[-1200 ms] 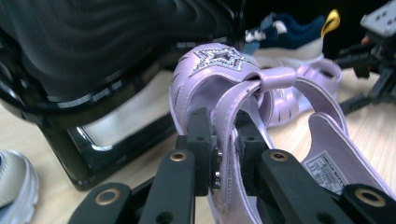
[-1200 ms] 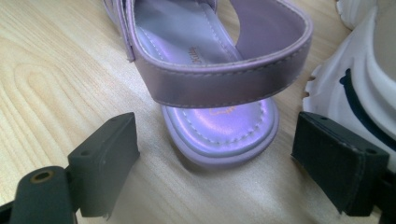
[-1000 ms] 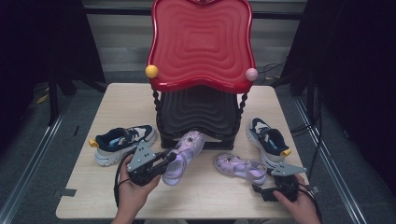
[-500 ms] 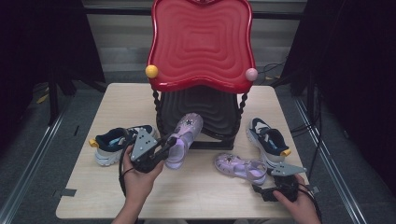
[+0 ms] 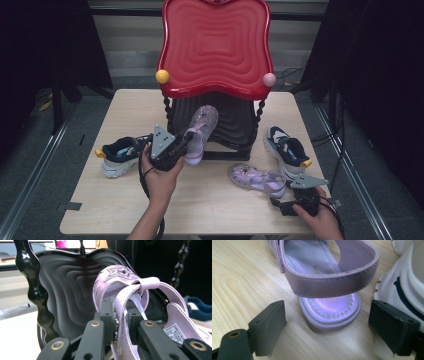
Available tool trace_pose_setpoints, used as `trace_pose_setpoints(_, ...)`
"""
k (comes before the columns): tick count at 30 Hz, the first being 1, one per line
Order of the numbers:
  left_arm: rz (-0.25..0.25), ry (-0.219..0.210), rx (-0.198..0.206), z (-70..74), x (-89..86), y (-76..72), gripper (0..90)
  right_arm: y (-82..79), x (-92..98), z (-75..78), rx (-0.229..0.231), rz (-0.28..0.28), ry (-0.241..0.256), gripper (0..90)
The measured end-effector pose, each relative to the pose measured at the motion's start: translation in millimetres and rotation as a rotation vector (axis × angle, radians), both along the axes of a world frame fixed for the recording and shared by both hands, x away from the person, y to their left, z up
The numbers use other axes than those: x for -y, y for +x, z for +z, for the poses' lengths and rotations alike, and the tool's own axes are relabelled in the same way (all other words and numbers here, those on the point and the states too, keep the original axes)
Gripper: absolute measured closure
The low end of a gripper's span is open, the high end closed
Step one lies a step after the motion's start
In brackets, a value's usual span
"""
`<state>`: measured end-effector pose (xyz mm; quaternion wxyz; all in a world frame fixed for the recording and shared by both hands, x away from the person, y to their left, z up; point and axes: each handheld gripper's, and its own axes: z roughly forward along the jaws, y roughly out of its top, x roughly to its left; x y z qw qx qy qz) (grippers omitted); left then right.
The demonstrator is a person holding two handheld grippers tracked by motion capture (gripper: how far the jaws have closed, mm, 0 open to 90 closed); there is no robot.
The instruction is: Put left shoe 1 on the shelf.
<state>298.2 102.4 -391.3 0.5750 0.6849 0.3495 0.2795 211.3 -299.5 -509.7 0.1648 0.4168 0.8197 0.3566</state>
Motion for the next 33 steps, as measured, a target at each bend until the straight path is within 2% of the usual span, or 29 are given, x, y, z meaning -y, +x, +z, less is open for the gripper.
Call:
trace_pose_setpoints(11, 0.077, -0.017, 0.04, 3.6, 12.2, 16.2, 80.0, 0.0, 0.0, 0.0, 0.001, 0.001, -0.001, 13.7)
trace_pose_setpoints(13, 0.093, -0.025, 0.036, 3.1, 13.8, 17.1, 80.0, 0.1, 0.0, -0.1, 0.001, 0.001, -0.001, 13.7)
trace_pose_setpoints(17, 0.128, -0.011, 0.044, 1.1, 18.3, 23.9, 79.9, 0.0, 0.0, -0.1, 0.001, 0.001, -0.001, 13.8)
trace_pose_setpoints(19, 0.142, -0.023, 0.046, 1.4, 20.3, 25.4, 79.8, 0.0, 0.0, -0.1, 0.001, 0.001, -0.001, 13.7)
trace_pose_setpoints(21, 0.142, -0.015, 0.065, 1.7, 22.8, 27.8, 79.8, 0.0, 0.0, 0.0, 0.001, 0.001, -0.001, 13.8)
trace_pose_setpoints(25, 0.158, -0.01, 0.065, 2.3, 25.7, 30.7, 79.8, 0.1, 0.0, -0.1, 0.001, 0.001, -0.001, 13.7)
trace_pose_setpoints(28, 0.175, -0.024, 0.066, 1.4, 30.9, 33.5, 79.8, 0.0, 0.0, -0.1, 0.001, 0.001, -0.001, 13.8)
trace_pose_setpoints(29, 0.178, -0.008, 0.07, 1.6, 32.7, 35.3, 79.8, 0.0, 0.0, -0.1, 0.001, 0.001, -0.001, 13.7)
trace_pose_setpoints(33, 0.187, -0.011, 0.074, 0.9, 37.6, 38.6, 79.8, 0.0, 0.0, -0.1, 0.002, 0.001, -0.001, 13.7)
